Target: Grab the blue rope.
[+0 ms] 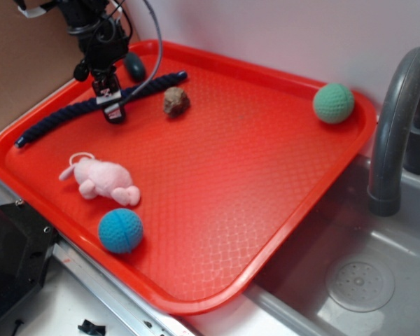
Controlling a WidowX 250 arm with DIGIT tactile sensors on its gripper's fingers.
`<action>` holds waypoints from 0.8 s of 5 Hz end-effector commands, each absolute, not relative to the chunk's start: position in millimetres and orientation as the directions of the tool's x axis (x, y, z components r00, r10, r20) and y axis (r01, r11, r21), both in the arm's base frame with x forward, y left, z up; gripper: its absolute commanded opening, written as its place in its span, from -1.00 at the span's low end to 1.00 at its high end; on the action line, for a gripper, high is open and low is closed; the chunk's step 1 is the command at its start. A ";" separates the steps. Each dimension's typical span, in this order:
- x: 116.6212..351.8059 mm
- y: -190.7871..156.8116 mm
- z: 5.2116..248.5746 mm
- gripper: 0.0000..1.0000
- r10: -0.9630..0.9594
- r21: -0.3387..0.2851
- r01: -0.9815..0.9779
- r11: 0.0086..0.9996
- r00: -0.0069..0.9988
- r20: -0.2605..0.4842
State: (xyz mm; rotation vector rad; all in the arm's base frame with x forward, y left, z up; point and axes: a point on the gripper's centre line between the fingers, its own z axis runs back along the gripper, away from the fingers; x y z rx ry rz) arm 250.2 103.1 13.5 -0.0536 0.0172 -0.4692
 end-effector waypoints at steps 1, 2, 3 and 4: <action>250.4 92.8 2.0 -1.00 -0.475 -0.003 0.476 0.879 0.876 -0.088; 249.5 88.6 16.9 -1.00 -0.406 0.039 0.412 0.910 0.907 -0.113; 248.3 84.1 56.0 -1.00 -0.300 0.065 0.306 0.950 0.949 -0.096; 243.6 70.4 105.6 -1.00 -0.142 0.130 0.147 0.981 0.989 -0.053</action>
